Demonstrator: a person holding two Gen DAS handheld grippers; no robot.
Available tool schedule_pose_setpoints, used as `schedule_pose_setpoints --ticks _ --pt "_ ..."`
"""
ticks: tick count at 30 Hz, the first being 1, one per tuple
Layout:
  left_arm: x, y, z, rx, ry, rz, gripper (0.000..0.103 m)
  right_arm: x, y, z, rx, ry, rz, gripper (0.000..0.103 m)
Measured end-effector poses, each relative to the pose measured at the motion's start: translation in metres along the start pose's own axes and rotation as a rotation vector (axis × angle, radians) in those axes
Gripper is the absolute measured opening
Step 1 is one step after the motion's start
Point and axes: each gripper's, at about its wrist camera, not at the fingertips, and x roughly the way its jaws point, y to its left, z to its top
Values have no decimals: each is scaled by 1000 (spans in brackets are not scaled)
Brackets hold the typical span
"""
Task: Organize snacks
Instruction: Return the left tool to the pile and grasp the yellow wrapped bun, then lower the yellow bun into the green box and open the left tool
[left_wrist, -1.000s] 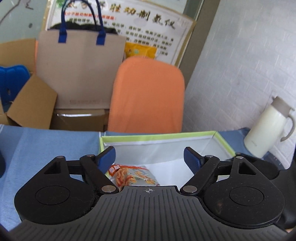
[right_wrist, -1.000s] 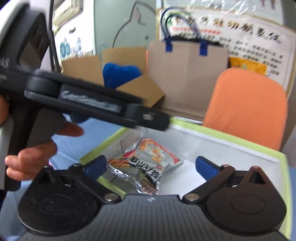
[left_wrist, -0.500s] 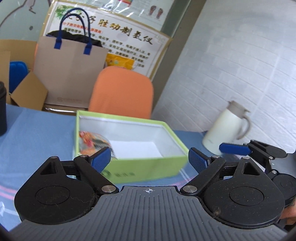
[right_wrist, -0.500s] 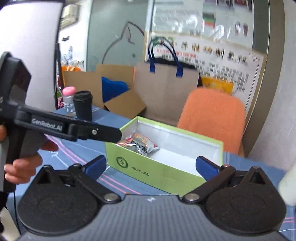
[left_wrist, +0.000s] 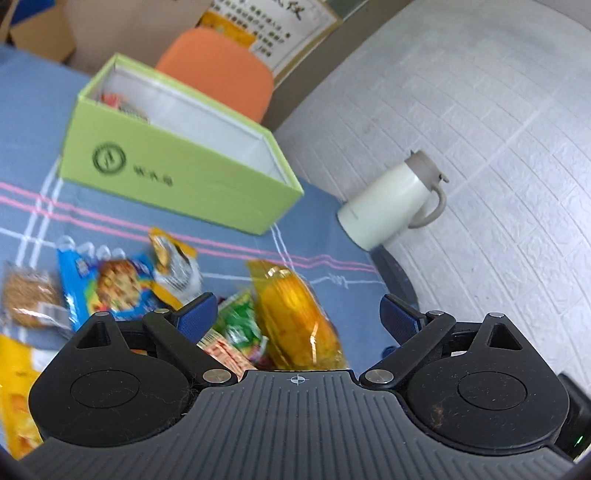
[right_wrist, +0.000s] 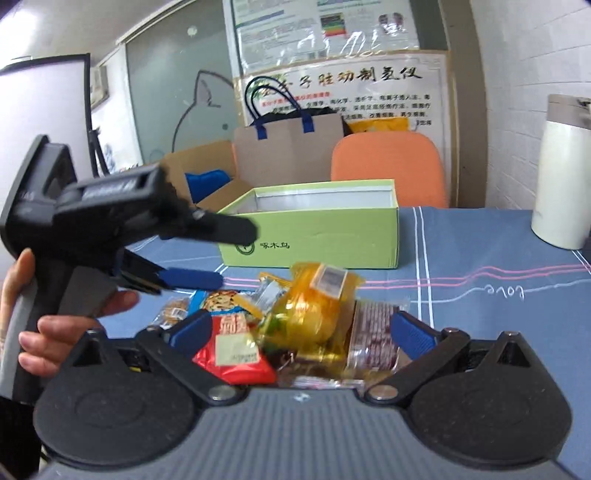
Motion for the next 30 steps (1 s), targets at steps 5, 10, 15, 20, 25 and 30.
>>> schedule_pose_setpoints --ticks 5,10,15,20,25,30 --pt "16 -23 11 88 26 50 80 23 -9 3 10 0 1 102" --pt "45 -34 13 149 101 75 70 45 -21 0 40 33 34 96" --pt "67 -34 11 179 148 109 65 49 -28 2 60 30 47 96" --pt "72 -22 4 156 174 98 54 60 -18 -3 2 46 46 96" --pt "68 -13 3 134 164 89 27 59 2 1 -105 66 43 71" --pt "50 -12 18 130 114 59 26 61 12 20 -136 32 60 71"
